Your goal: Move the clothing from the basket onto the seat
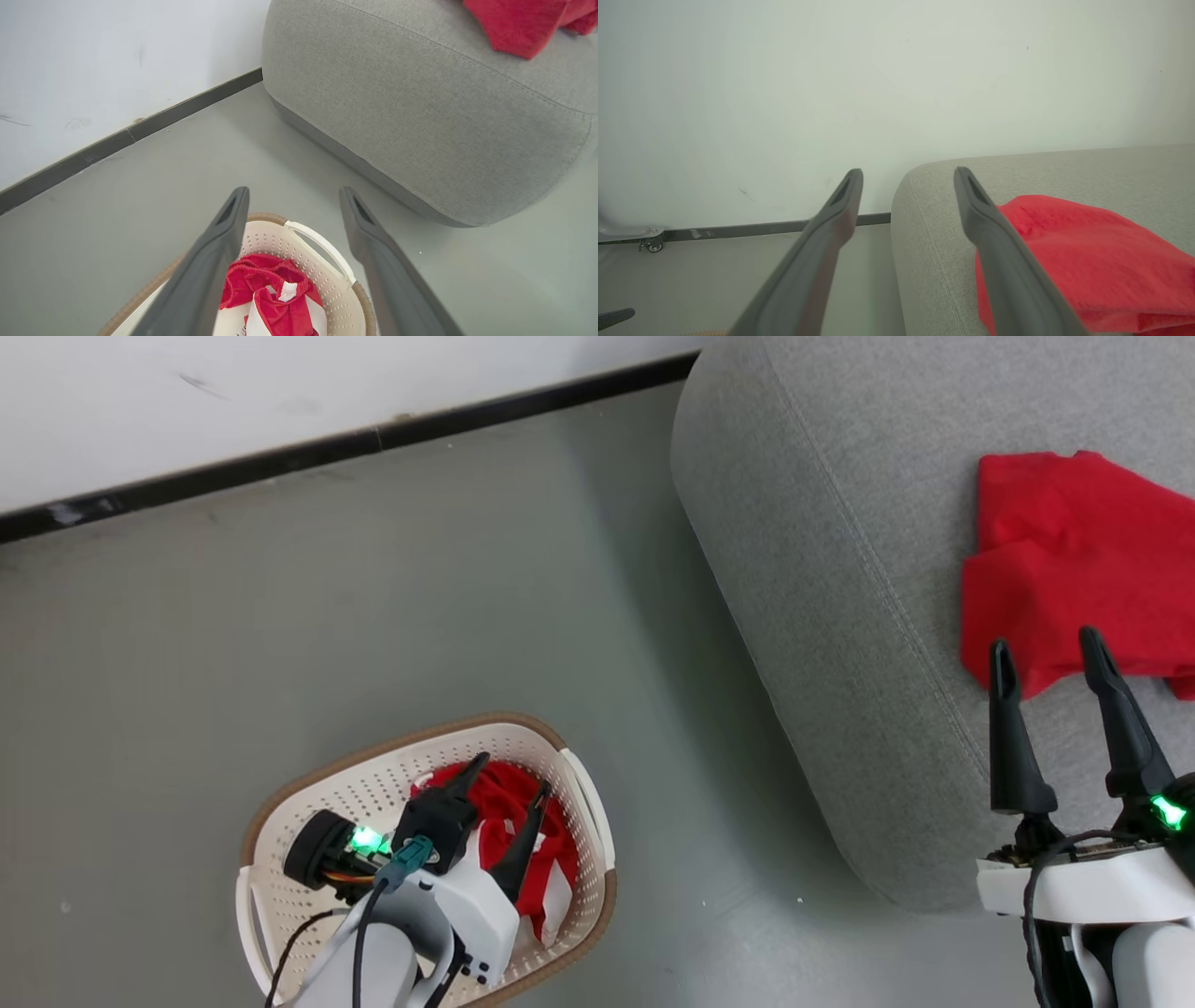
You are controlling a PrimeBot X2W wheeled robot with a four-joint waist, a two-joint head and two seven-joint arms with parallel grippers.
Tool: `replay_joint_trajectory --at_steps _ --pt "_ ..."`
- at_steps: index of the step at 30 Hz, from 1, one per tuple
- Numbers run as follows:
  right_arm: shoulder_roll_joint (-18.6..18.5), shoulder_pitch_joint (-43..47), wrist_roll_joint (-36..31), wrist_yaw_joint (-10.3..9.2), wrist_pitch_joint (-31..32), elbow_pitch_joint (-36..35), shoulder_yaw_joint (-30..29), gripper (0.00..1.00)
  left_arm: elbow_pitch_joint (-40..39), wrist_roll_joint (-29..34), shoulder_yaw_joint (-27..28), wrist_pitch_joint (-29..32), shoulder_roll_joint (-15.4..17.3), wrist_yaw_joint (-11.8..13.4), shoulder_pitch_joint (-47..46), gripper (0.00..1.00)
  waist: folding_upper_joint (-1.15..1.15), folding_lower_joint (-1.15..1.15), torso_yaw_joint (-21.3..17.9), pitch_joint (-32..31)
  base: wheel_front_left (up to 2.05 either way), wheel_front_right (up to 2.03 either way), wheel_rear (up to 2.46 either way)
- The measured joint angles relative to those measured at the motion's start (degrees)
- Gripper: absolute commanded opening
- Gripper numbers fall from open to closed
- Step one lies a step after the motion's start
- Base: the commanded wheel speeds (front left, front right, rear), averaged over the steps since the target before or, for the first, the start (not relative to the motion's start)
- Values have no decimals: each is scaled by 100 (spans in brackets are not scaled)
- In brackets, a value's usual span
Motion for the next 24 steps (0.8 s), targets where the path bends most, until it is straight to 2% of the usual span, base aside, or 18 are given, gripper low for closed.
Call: replay_joint_trajectory --at_steps 24 --pt "14 -579 526 0 -296 -34 -164 100 750 390 -212 52 230 -107 -907 100 0 0 -556 1301 0 0 0"
